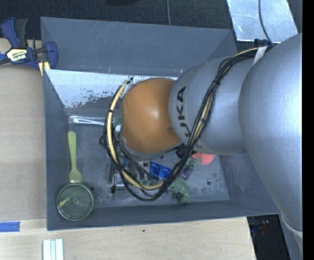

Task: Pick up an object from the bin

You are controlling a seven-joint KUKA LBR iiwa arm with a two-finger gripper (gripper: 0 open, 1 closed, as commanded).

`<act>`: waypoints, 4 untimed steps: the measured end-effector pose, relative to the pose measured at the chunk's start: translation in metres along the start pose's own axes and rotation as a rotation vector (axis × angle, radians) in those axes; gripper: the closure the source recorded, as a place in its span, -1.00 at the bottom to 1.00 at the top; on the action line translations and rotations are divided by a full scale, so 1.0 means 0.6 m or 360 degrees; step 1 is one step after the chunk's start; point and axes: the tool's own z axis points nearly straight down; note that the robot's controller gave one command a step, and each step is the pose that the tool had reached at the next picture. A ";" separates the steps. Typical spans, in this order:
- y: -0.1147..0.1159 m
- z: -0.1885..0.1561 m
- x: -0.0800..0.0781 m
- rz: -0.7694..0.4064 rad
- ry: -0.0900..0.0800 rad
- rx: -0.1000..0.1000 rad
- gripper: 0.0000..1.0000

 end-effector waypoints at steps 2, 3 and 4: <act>-0.038 -0.080 0.006 -0.0160 -0.0006 -0.0001 -1.00; -0.097 -0.149 -0.004 -0.0080 -0.0009 -0.0003 -1.00; -0.090 -0.076 -0.001 -0.0394 -0.0021 -0.0002 -1.00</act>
Offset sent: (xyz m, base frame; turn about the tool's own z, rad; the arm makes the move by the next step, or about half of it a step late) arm -0.0089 -0.0580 0.1205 -0.2538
